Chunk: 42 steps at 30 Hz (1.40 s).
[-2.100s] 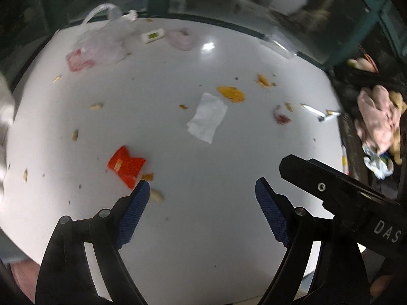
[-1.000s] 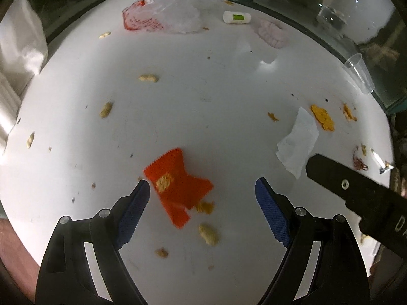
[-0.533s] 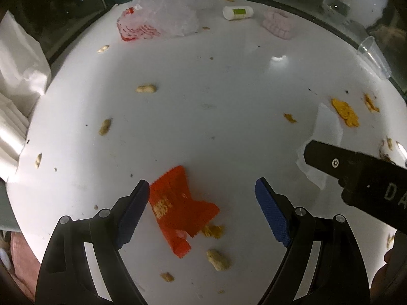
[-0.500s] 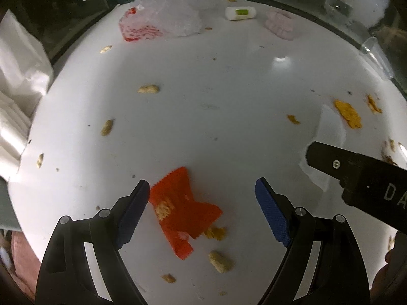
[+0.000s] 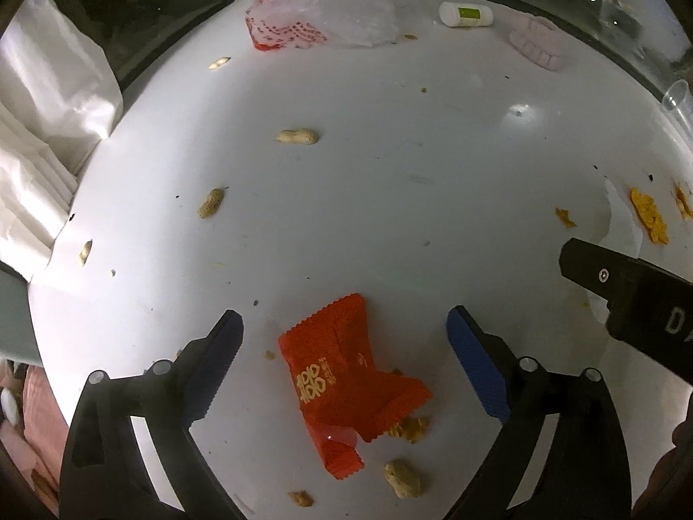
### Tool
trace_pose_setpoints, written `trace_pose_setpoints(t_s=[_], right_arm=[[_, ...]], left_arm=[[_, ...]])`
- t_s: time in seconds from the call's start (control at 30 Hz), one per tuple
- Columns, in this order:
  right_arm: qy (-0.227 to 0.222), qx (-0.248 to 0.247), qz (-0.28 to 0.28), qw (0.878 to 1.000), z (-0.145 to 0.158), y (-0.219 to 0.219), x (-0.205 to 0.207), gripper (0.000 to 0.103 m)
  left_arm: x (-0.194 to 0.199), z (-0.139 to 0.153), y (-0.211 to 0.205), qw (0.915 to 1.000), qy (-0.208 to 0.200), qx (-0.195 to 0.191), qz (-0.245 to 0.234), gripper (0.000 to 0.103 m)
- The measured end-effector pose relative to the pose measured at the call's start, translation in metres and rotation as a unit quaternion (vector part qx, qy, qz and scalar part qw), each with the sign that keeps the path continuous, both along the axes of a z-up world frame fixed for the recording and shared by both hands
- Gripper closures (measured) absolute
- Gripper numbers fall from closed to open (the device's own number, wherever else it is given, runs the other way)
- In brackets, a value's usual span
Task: Collect trash
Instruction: 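Grasp the red snack wrapper with the left tool while the right tool grasps a white tissue, then lift the red wrapper and white tissue and carry them over the trash bin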
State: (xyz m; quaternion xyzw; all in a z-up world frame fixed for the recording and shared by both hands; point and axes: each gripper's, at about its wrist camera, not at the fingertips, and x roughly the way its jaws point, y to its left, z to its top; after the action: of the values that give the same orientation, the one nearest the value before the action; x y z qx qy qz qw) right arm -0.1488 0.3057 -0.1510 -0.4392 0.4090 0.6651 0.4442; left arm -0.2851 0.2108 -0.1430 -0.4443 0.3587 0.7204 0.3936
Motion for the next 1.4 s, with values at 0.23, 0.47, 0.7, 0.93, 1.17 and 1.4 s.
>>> trace_pose_setpoints(t_s=[0.23, 0.47, 0.7, 0.93, 1.17, 1.4], right_arm=[[-0.01, 0.009, -0.026, 1.0, 0.001, 0.006, 0.011, 0.025], [-0.071, 0.028, 0.026, 0.997, -0.006, 0.0, -0.011, 0.019], [-0.074, 0.052, 0.059, 0.994, -0.004, -0.008, -0.019, 0.044], [-0.018, 0.034, 0.09, 0.995, 0.0, -0.003, -0.025, 0.085], [0.059, -0.016, 0.063, 0.996, 0.01, -0.016, 0.0, 0.088], [0.085, -0.005, 0.045, 0.995, 0.038, -0.034, 0.004, 0.088]], left_arm=[[0.0, -0.002, -0.004, 0.9998, 0.0, 0.014, 0.014, 0.006], [0.002, -0.002, -0.003, 0.9992, -0.018, 0.029, 0.019, 0.006], [0.007, 0.001, 0.006, 0.998, -0.044, 0.045, -0.011, 0.026], [0.017, 0.008, 0.016, 0.9958, -0.056, 0.053, -0.05, 0.066], [0.008, 0.015, 0.013, 0.9936, -0.086, 0.053, -0.05, 0.068], [0.019, 0.045, 0.007, 0.9908, -0.073, 0.072, -0.088, 0.068]])
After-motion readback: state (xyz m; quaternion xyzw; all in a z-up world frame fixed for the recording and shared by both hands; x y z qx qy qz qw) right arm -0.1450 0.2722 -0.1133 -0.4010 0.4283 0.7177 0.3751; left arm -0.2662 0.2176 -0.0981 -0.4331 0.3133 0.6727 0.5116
